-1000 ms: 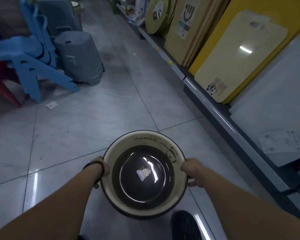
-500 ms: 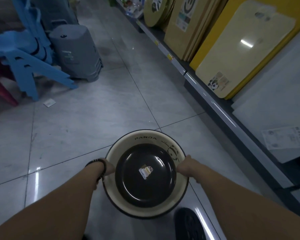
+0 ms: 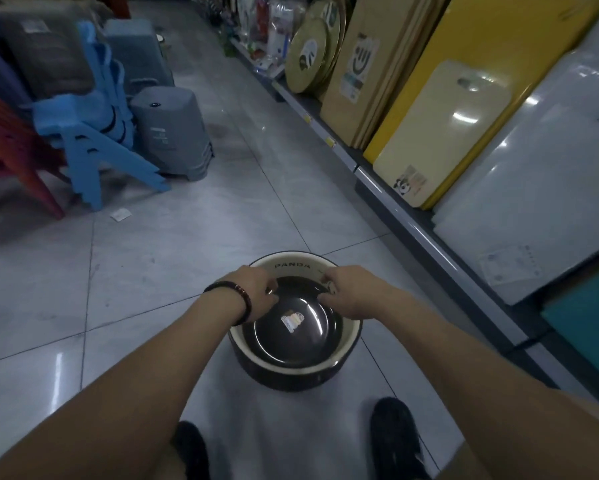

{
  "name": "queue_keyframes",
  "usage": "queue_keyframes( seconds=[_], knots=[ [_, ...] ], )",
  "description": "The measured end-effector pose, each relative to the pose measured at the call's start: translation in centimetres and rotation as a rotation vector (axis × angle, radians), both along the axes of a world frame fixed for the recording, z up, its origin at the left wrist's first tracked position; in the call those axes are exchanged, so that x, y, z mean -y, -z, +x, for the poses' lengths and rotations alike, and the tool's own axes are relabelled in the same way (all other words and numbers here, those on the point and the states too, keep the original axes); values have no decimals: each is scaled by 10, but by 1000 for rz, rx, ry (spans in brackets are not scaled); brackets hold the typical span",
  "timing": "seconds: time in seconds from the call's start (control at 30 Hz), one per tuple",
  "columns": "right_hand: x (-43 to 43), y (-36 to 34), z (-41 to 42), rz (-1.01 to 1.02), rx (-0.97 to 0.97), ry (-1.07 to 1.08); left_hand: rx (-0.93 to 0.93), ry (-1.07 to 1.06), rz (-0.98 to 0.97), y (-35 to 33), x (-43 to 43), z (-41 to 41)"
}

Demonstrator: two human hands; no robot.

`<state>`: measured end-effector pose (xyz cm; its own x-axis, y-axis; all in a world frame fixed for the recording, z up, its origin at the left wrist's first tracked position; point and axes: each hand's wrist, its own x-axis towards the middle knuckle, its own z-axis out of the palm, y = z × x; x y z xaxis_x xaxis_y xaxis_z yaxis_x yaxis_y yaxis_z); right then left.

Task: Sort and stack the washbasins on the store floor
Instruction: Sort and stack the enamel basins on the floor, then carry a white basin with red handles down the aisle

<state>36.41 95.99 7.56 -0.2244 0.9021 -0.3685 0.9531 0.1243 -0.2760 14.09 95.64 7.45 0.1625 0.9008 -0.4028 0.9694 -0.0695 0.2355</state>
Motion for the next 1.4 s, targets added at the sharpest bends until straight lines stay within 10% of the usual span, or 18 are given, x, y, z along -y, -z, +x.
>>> queue_keyframes(
  seconds=[0.53, 1.07, 1.4],
  knots=[
    [-82, 11, 69, 74, -138, 302, 156, 90, -102, 17, -100, 91],
    [39, -509, 185, -20, -129, 724, -12, 611, -162, -500, -108, 243],
    [221, -610, 356, 160, -43, 1221, 50, 1074, -1, -606, 17, 487]
  ],
)
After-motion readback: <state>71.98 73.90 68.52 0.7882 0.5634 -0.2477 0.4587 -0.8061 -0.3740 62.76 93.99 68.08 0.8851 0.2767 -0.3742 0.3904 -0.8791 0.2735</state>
